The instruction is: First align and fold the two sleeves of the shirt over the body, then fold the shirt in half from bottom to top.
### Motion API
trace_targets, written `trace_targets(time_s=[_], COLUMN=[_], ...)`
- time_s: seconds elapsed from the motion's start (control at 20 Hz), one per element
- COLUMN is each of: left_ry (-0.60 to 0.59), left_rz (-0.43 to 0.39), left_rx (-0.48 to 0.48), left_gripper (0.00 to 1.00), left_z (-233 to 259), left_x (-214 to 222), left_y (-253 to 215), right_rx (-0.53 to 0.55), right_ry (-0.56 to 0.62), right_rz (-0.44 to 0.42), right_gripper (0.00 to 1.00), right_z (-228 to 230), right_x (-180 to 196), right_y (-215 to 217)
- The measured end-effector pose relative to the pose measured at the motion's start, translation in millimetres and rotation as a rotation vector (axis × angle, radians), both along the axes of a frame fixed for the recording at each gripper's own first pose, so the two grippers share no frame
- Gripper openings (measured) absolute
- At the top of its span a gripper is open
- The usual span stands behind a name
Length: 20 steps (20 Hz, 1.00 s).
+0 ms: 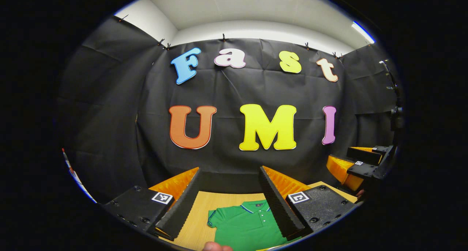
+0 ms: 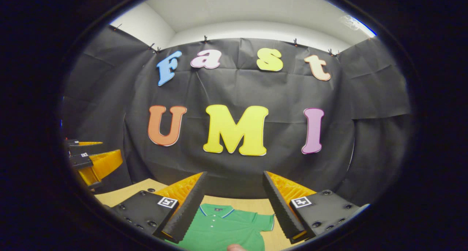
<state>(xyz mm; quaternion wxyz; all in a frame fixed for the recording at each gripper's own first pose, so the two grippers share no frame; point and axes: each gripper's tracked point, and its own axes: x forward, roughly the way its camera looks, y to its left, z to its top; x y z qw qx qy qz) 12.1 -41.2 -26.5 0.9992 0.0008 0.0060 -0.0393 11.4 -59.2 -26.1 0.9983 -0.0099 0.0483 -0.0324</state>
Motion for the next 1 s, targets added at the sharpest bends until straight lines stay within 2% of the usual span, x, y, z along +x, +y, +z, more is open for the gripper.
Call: trace_targets(time_s=[0.15,0.25,0.65,0.8,1.0], left_ry=[0.016,0.044,0.100,0.116,0.147], left_rz=[0.000,-0.008,0.012,0.018,0.037], left_rx=[0.000,-0.005,0.030,0.035,0.029], left_gripper=[0.98,0.99,0.98,0.99,0.99], left_z=[-14.3,-23.2,-45.4,-48.7,-61.5], left_x=[6.2,8.0,13.7,16.4,22.7], left_y=[-1.6,-5.1,-5.1,-8.7,-14.8], right_rx=[0.012,0.034,0.132,0.215,0.395], right_ry=[0.037,0.095,0.355,0.485,0.718], right_rz=[-0.003,-0.017,0.023,0.047,0.026], right_gripper=[0.96,0.96,0.96,0.97,0.96], right_z=[-11.0,-25.6,-98.6,-133.2,-191.2], right_x=[1.2,2.5,29.9,40.6,50.0], right_y=[-17.2,-36.2,-82.4,-94.2,-110.7])
